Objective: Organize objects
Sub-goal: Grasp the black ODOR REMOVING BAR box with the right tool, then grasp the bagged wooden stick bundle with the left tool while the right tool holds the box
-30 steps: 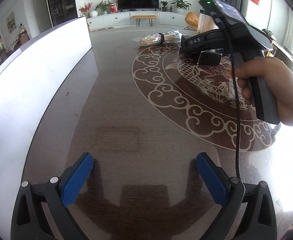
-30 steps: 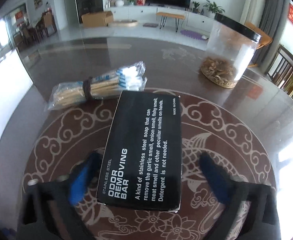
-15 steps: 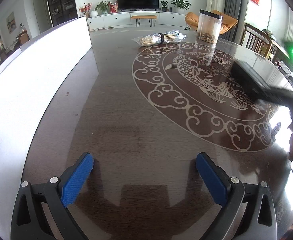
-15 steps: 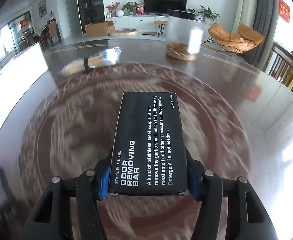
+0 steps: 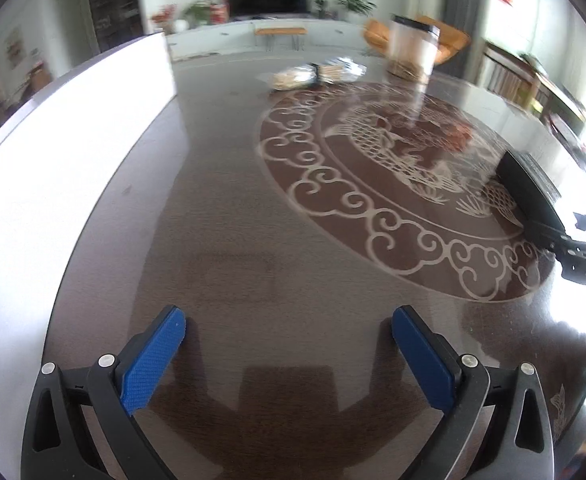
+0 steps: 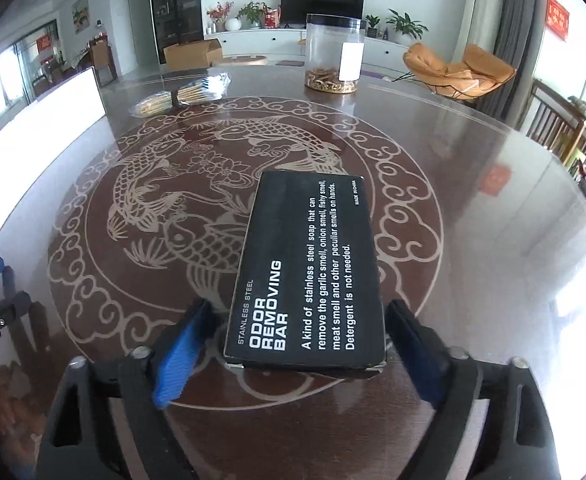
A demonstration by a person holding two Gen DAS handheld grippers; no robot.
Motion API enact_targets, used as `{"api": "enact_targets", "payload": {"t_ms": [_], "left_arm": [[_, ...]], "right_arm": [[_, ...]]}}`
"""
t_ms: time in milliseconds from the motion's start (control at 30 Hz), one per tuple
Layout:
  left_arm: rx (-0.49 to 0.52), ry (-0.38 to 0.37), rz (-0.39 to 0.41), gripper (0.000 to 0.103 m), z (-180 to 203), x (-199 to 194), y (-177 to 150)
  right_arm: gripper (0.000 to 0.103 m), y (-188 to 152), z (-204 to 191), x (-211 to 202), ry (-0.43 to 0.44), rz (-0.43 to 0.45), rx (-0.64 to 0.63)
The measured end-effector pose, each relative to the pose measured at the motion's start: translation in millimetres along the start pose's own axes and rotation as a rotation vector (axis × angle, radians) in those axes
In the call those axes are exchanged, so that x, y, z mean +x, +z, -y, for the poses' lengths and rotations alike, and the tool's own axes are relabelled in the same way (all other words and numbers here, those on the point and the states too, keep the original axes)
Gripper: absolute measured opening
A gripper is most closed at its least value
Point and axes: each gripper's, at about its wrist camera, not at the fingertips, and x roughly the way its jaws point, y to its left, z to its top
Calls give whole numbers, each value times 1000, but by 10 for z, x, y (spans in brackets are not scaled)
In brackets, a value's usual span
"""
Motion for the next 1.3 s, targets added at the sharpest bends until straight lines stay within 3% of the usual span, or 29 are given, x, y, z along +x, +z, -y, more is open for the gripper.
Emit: {"api": "enact_targets", "payload": {"t_ms": [100, 233, 400, 567, 700, 767, 800, 833, 867, 933, 967, 1033, 1133, 1300], "left_arm": [[140, -54, -90, 103, 125, 214, 363], [306, -4, -13, 103, 147, 353, 944], [459, 61, -20, 103, 257, 795, 1583], [452, 101, -20, 103, 361, 1145, 2204], [401, 124, -15, 103, 333, 1373, 2496], [359, 99, -18, 103, 306, 1487, 2554], [342, 75, -22, 103, 286, 1516, 2553], [323, 41, -21, 93, 269, 1532, 2537], [298, -7, -14, 80, 240, 1536, 2505], [237, -67, -2, 39, 164, 1493, 2444], [229, -62, 3, 32, 148, 1470, 2403], [206, -34, 8, 29, 112, 1379, 2260], [123, -25, 3, 29, 29, 1092, 1792], [-3, -15, 2, 31, -117, 304, 568]], "right_arm": [[92, -5, 20, 20, 22, -6, 8], [95, 2, 26, 45, 24, -12, 20], [96, 6, 24, 45, 6, -11, 27], [96, 10, 32, 50, 17, -14, 29], [96, 7, 35, 44, 11, -12, 30], [96, 8, 34, 46, 7, -12, 30], [96, 9, 35, 42, 0, -11, 31], [96, 10, 36, 42, -7, -10, 33], [96, 10, 38, 41, -16, -8, 34], [96, 11, 44, 40, -27, -7, 37], [96, 12, 46, 40, -32, -6, 39], [96, 14, 51, 45, -33, -6, 41], [96, 14, 53, 44, -34, -6, 40], [96, 13, 52, 44, -34, -5, 40]]}}
